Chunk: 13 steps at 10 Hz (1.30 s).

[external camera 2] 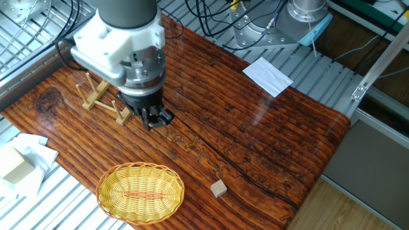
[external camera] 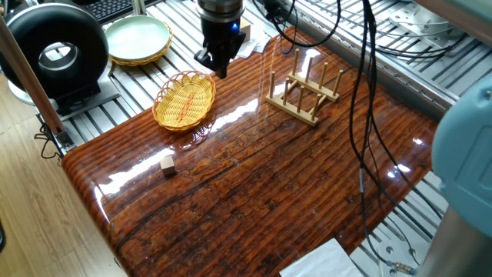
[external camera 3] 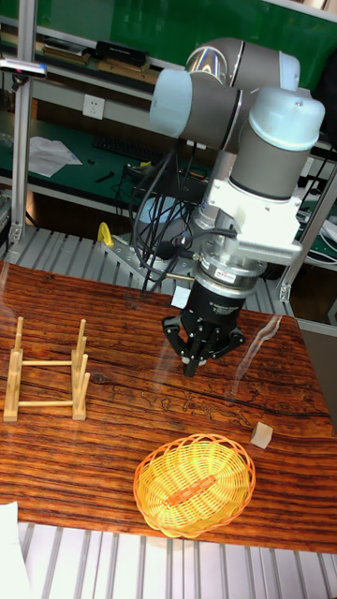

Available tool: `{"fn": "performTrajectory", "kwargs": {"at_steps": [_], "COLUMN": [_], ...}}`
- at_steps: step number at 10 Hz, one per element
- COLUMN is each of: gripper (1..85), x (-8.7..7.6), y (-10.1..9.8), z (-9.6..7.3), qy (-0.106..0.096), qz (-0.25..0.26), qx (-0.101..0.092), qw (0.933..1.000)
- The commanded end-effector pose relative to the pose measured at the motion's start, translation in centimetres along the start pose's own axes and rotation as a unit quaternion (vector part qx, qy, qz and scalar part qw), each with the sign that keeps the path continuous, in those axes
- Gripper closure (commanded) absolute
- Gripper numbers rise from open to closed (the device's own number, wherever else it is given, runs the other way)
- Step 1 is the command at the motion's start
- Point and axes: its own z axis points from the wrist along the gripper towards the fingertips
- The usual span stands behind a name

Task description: Put the dish on the dish rack

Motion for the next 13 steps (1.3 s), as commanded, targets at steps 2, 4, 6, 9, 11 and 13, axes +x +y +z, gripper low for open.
{"fn": "performTrajectory", "kwargs": {"at_steps": [2, 4, 6, 9, 11, 13], "gripper": [84.7, 84.7, 84.7, 84.7, 84.7, 84.7], "x": [-1.2, -1.3, -1.1, -1.6, -2.1, -2.5], "y": [0.0, -0.4, -0.4, -0.3, -0.3, 0.1], "z": [0.8, 1.0, 1.2, 1.8, 2.6, 2.7], "qy": [-0.003, 0.006, 0.007, -0.001, -0.008, -0.011], "qz": [-0.047, -0.059, -0.106, -0.111, -0.111, -0.110], "qx": [-0.007, -0.009, -0.011, -0.015, -0.013, -0.026], "qw": [0.9989, 0.9982, 0.9943, 0.9937, 0.9938, 0.9935]}}
